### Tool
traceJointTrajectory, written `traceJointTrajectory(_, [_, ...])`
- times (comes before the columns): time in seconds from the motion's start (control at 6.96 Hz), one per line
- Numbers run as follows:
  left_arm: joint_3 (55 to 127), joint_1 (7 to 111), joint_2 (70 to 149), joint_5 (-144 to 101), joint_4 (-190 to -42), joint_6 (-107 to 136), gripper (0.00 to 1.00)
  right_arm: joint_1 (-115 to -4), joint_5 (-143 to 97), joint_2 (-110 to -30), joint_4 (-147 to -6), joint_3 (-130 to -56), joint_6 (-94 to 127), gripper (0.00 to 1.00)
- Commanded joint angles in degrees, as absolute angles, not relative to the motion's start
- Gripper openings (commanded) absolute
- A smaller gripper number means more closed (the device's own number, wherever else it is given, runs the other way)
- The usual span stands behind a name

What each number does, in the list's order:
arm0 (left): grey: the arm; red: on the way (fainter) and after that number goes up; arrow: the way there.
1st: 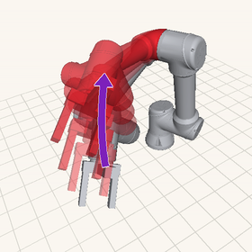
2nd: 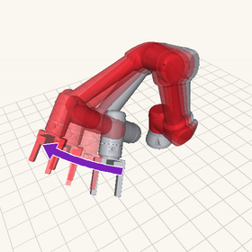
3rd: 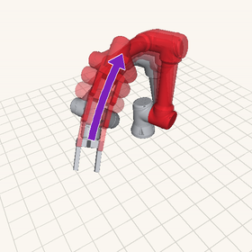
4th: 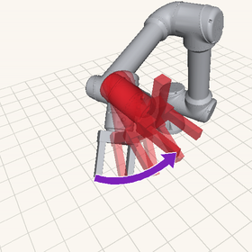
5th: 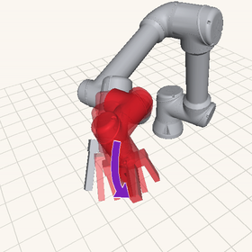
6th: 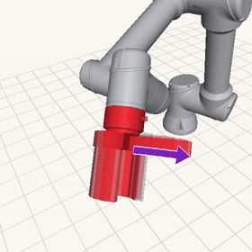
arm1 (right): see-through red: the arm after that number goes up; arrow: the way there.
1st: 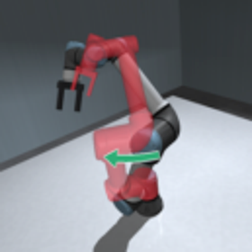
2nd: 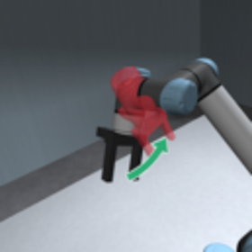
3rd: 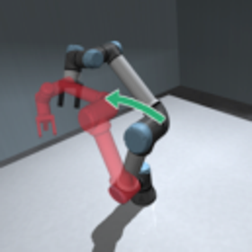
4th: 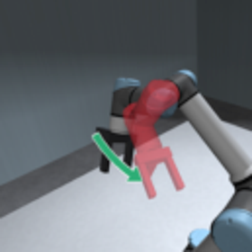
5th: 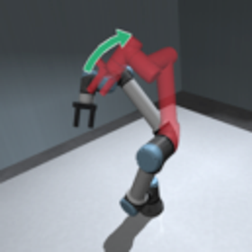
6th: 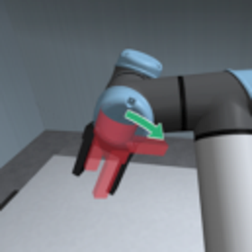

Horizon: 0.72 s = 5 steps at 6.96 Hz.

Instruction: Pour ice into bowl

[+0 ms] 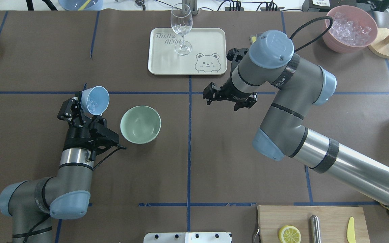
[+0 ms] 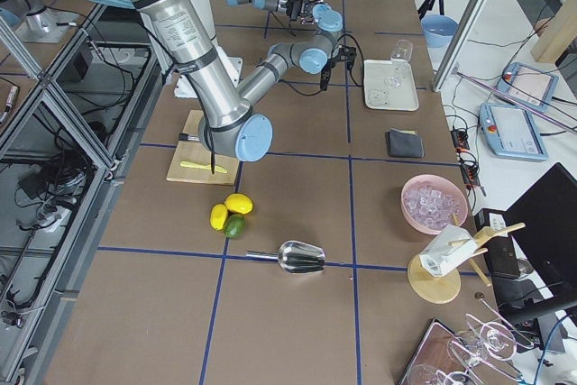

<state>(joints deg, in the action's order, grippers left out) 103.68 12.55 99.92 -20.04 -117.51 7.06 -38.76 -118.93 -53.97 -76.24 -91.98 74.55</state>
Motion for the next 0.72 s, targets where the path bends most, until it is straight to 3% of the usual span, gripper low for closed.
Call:
traceJointTrajectory(0.0, [103.45,12.3,100.37,-19.69,-117.51,-4.35,0.0,-38.76,-119.0,-54.31,-76.11,-92.2,74.62,1.0])
traceJointTrajectory(0.57, [103.01,12.04,102.39,-18.99,-117.42,-20.36,0.0,-38.76,-118.92,-54.84,-76.11,-92.46,74.71,1.0])
